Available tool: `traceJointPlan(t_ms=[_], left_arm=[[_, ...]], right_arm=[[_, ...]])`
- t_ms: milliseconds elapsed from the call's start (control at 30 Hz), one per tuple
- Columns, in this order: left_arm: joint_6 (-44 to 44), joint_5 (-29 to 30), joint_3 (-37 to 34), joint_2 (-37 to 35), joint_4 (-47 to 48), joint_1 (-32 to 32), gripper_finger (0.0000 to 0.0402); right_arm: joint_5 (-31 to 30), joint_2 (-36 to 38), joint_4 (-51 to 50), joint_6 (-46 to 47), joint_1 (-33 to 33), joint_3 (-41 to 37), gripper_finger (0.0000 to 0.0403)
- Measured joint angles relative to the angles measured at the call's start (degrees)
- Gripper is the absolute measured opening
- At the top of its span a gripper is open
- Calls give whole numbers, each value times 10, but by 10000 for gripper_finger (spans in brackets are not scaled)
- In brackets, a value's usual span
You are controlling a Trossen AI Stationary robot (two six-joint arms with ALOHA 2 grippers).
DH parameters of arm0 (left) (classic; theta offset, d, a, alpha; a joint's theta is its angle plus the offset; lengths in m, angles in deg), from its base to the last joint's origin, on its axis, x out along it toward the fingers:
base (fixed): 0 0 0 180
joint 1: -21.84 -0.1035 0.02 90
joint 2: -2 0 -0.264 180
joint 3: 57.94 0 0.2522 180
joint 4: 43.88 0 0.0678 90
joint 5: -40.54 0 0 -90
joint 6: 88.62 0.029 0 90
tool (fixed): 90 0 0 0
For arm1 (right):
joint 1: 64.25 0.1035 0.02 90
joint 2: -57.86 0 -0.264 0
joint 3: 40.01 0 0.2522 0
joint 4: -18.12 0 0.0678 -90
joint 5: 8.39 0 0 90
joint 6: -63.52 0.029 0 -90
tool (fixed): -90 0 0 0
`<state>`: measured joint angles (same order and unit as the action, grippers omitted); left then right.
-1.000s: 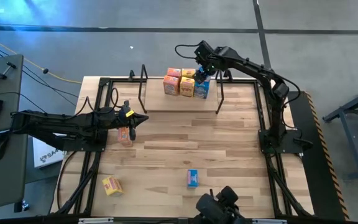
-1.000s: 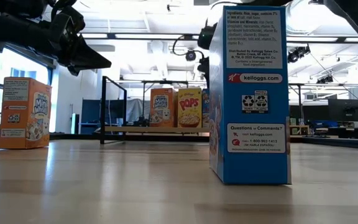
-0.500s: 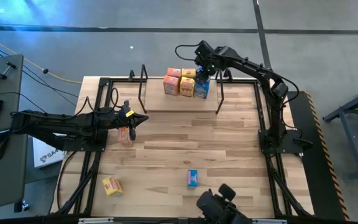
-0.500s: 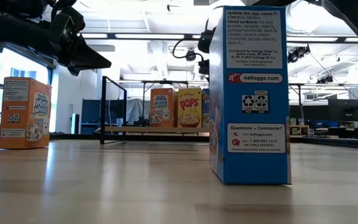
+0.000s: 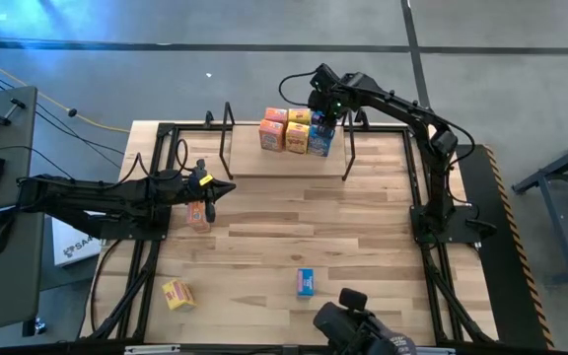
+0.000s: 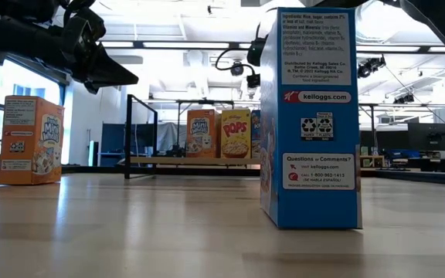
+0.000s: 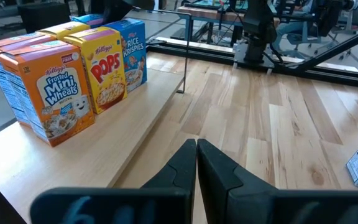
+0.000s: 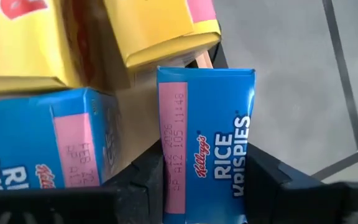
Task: Stack cereal on shelf
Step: Adjust the cereal boxes on the shelf
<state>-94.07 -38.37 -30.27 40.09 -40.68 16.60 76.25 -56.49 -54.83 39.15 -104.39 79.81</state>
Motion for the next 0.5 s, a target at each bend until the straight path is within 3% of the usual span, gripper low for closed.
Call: traceJointPlan(t_ms=[500], left_arm=[[1, 0, 0, 0, 0, 0, 7]], right_arm=[[-1, 0, -1, -32, -1, 0, 154]])
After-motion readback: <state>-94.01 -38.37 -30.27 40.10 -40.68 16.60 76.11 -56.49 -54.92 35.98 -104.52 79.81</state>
